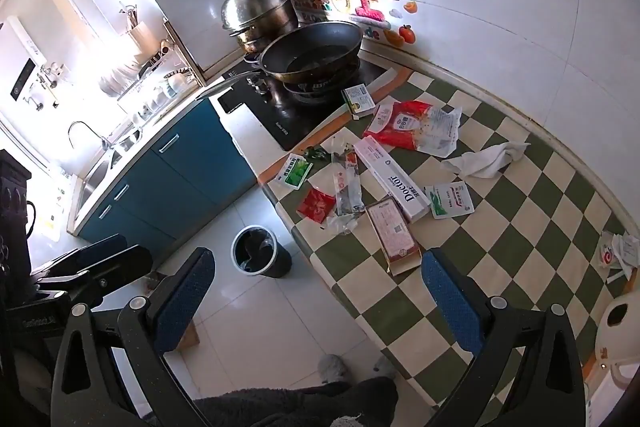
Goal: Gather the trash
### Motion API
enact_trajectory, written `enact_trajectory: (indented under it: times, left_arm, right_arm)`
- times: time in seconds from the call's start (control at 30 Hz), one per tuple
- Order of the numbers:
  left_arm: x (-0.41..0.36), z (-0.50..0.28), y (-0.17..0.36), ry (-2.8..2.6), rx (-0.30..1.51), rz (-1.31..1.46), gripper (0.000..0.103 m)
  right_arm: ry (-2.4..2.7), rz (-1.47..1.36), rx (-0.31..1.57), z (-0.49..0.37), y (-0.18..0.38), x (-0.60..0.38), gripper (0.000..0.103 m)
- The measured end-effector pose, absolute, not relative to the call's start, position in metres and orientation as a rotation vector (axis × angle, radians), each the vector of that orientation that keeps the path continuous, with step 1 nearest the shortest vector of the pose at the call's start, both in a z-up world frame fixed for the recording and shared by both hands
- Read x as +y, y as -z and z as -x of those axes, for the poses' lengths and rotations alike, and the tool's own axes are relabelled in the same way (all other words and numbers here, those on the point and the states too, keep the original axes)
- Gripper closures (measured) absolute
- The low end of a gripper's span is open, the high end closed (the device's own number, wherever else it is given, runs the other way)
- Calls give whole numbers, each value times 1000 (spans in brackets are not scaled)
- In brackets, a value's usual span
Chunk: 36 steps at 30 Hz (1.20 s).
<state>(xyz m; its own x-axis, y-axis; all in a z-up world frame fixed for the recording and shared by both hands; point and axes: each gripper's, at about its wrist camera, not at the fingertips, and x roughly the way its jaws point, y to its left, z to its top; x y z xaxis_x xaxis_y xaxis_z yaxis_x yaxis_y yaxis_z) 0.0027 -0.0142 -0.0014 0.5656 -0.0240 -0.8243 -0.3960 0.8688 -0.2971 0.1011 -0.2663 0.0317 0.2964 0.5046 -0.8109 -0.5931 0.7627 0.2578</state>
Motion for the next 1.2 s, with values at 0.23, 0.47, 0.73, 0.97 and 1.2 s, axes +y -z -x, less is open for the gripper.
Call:
enact_trajectory:
  times: [0.23, 0.47, 0.73, 0.97, 1.2]
  left_arm:
    - [-15, -4, -3, -222, 948, 490, 0]
    - [-18, -7, -4, -222, 947, 487, 0]
    - [-17, -6, -4, -222, 946, 488, 0]
    - [-17, -5, -4, -220, 945, 488, 0]
    - [-19, -10, -8, -219, 943, 487, 0]
  right_arm:
    - [-733, 97, 1038, -96, -34, -270, 0]
    - [-741, 96, 1038, -98, -35, -271, 0]
    - [-742, 93, 1037, -99, -35, -270, 0]
    - [-741, 92, 1036, -97, -36, -271, 0]
    - [-742, 93, 1035, -99, -36, -271, 0]
